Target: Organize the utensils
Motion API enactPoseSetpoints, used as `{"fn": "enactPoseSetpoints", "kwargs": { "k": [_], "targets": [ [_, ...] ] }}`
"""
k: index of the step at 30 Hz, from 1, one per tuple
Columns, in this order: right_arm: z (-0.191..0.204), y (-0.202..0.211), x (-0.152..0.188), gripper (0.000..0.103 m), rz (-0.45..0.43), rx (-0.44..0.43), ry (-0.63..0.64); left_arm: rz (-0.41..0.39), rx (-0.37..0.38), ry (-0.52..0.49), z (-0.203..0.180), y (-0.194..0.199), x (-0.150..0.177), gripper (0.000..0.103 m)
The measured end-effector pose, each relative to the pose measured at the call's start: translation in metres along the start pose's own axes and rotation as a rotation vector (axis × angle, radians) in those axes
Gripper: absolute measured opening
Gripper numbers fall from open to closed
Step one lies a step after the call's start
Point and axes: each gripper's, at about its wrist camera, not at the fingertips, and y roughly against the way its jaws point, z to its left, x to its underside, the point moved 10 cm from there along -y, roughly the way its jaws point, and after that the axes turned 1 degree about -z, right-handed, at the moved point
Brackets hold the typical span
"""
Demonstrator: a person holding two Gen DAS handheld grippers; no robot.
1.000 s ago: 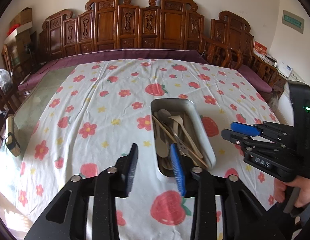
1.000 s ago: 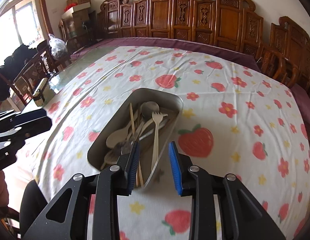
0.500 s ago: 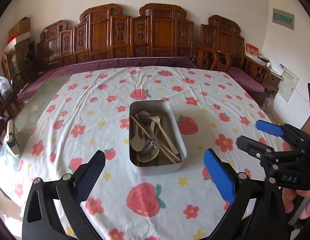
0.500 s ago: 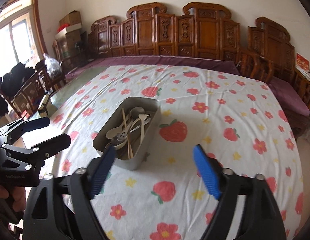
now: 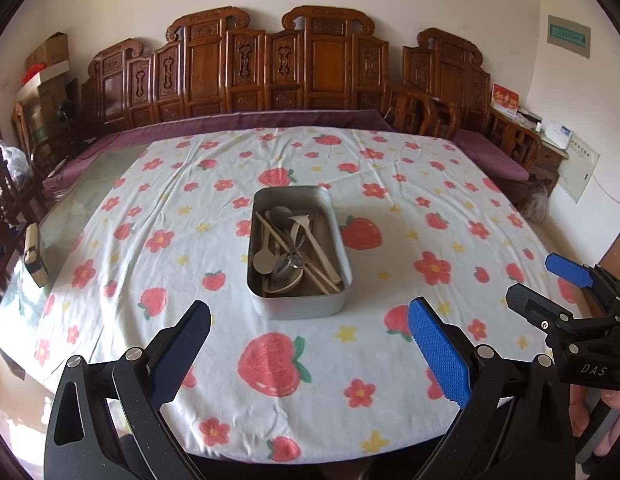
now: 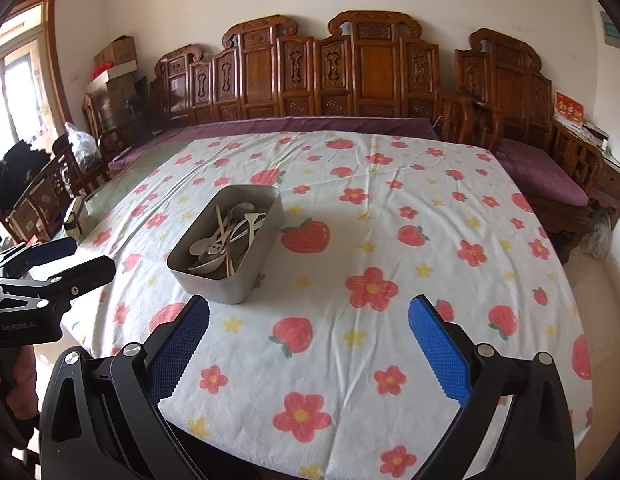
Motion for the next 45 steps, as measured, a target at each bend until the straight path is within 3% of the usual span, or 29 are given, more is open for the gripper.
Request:
{"fn": "enactPoseSetpoints", "kwargs": {
  "k": [12,29,45],
  "targets": [
    [-0.002,0.065,-0.029,0.100,-0.112,0.007,-0.012,-0.099,-0.009,-0.045,-0.031,0.057,-0.031,0.095],
    [0.004,0.177,-0.086,0.100,-0.364,0.049,0.010,-0.302,-0.015,-0.026,-0.047,0.146,-0.079,0.095],
    [0.007,0.200,-0.089,0.100,-0.399,0.034,0.005,-0.343,-0.019,-0.026,-0.048,0.168,-0.083,0.095]
  ]
}}
